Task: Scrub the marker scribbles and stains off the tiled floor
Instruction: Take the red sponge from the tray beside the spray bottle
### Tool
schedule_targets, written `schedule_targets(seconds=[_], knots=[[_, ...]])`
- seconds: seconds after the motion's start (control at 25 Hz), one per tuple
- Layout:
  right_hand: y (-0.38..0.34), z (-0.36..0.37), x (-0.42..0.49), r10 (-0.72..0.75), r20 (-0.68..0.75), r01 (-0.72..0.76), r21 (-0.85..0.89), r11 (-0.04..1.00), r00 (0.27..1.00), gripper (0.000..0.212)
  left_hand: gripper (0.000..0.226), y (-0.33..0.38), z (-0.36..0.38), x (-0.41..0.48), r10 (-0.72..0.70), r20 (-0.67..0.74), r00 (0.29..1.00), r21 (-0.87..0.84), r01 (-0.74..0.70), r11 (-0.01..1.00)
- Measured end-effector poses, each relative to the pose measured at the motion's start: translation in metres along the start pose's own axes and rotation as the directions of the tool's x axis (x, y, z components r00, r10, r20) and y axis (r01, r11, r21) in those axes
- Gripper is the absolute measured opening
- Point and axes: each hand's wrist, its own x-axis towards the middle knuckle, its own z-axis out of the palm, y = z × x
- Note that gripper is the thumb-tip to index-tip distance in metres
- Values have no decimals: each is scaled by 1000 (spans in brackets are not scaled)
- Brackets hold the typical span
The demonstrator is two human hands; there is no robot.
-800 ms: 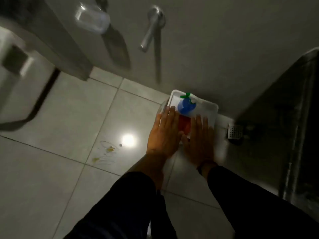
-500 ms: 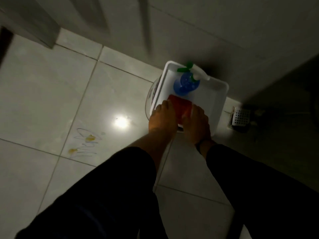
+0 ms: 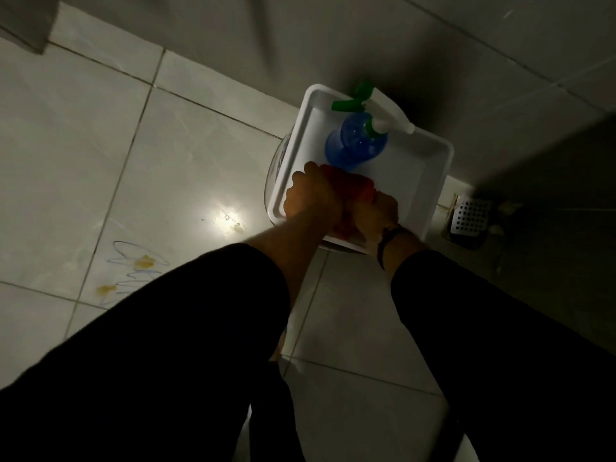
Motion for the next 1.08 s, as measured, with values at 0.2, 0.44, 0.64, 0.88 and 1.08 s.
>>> schedule_targets(seconds=[0.2,0.44,0.64,0.88,1.08], knots=[[-10,-16,-70,-176,38,168,150,974,984,30,41,-30,-37,-50,70,36,997,-478,-44,877],[14,29,-171,-57,722,-178,245,953,690,54,31,-150,-93,-117,121,56,991,-808,-27,589],[51,112,-217,106,803,-189,8,982,586,42,49,-267,-96,-157,-52,-71,996,-774,-22,633],[113,215,-203,189,611,18,-316,948,768,29,70,-448,-57,-154,-368,-244,897,-583,167,795],[147,305,-125,-175,609,499,-415,761,774,51,88,-597,-8,-122,-371,-311,875,-141,344,929]])
